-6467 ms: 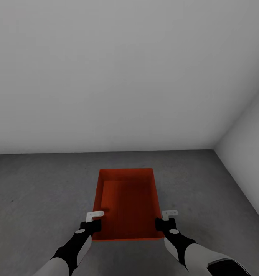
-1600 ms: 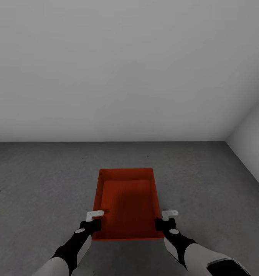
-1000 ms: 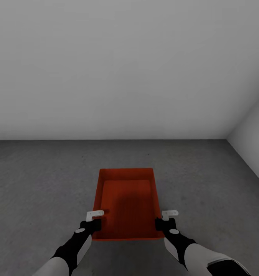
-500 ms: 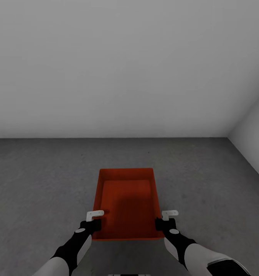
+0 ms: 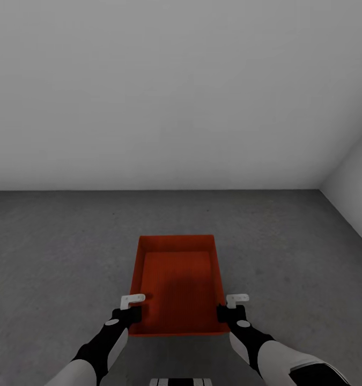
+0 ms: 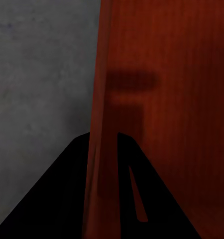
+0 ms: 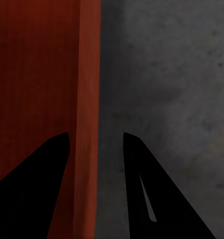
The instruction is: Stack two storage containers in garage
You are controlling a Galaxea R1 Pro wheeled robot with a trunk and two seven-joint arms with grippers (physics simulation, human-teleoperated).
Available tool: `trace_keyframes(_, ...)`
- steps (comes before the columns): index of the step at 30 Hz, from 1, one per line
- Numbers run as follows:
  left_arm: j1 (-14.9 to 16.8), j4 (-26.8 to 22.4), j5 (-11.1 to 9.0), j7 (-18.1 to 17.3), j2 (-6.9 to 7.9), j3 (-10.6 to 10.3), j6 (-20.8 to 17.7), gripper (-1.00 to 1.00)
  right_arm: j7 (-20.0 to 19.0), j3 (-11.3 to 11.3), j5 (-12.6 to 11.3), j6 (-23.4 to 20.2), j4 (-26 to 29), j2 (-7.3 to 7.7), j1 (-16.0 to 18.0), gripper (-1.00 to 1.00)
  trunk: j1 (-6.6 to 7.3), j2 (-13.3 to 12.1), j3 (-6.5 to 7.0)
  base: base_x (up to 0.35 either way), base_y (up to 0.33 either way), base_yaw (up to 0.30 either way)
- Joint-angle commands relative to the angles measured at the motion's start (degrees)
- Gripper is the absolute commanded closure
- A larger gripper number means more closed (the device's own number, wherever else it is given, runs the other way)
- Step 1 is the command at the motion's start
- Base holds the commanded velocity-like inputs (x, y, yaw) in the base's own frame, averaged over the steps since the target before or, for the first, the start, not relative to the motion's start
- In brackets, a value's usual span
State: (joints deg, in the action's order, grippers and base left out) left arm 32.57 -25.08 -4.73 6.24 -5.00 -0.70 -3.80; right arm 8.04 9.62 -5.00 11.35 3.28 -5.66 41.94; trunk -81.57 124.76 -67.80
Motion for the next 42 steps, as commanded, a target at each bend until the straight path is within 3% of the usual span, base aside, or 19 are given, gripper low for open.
trace_keyframes(1,0.04,-0.32,-1.42,3.87,-0.07,1.13,0.54,1.0,0.05,-1.91,-0.36,0.07,-0.08,-0.31,-0.02,1.0,-0.22,0.43,-0.22,0.0,0.0,0.0)
trace_keyframes(23,0.04,-0.26,-1.42,3.87,-0.07,1.19,0.45,1.0,0.05,-1.89,-0.36,0.07,-0.12,-0.31,-0.02,1.0,-0.22,0.43,-0.22,0.009,0.0,0.0)
trace_keyframes(42,0.04,-0.23,-1.42,3.87,-0.02,1.3,0.37,1.0,0.05,-1.89,-0.36,0.07,-0.12,-0.31,-0.02,1.0,-0.22,0.43,-0.22,0.227,0.0,0.0)
